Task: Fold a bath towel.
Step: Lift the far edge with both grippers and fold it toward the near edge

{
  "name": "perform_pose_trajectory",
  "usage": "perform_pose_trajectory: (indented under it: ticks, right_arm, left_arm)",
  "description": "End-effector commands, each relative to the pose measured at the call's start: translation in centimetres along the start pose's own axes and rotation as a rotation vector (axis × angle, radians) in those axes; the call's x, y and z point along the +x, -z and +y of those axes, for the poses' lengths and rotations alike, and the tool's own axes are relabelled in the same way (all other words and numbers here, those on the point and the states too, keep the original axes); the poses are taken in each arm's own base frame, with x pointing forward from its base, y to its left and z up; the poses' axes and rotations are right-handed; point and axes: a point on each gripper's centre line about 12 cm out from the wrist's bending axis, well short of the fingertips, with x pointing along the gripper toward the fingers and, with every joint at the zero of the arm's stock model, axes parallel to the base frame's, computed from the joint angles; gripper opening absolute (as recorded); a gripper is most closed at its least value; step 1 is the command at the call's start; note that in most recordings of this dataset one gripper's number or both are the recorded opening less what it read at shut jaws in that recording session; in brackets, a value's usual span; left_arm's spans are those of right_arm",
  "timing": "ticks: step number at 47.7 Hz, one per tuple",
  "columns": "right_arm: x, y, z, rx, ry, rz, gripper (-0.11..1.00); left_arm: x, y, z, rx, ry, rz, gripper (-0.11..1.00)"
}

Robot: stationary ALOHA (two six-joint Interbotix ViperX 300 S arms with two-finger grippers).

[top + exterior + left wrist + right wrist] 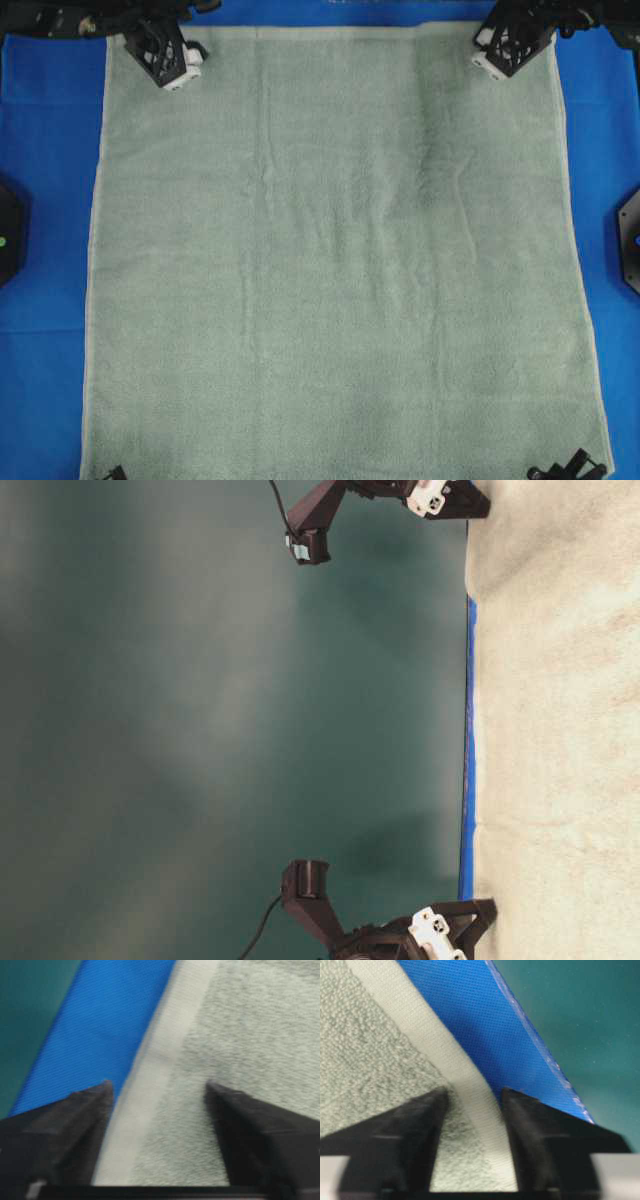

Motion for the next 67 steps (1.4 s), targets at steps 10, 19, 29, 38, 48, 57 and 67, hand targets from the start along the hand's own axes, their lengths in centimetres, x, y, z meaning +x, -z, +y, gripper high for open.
perform_pose_trajectory:
  ticks: [10,19,29,38,48,57,67]
  right_arm:
    - [-0.1,1.1,-0.1,0.024,-0.006,0.064,0.07]
    - [-0.7,1.7,0.0,0.043,-0.009,0.091,0.07]
    - [-4.8,0.1,-0.8,0.062,0.025,0.008,0.07]
    - [-9.3,-0.8,-1.4,0.074,0.059,-0.056,0.07]
    - [-11.3,0.1,0.4,0.071,0.029,-0.055,0.07]
    - [-13.6,2.2,5.2,0.048,-0.065,0.019,0.07]
    - [-17.0,5.8,12.5,0.068,-0.253,0.015,0.07]
  left_arm:
    - [0.3,1.3,-0.8,0.022,0.046,0.100,0.09]
    - [-0.1,1.0,-0.6,0.025,0.052,0.113,0.05]
    - [-4.5,-2.7,0.9,0.026,0.047,0.107,0.05]
    - [-9.3,-5.4,2.1,0.027,0.028,0.067,0.05]
    - [-10.3,-4.3,0.8,0.020,0.064,0.118,0.05]
    - [-11.9,-2.8,-4.8,0.014,0.172,0.198,0.05]
    - [-15.2,-0.5,-14.2,0.053,0.340,0.186,0.05]
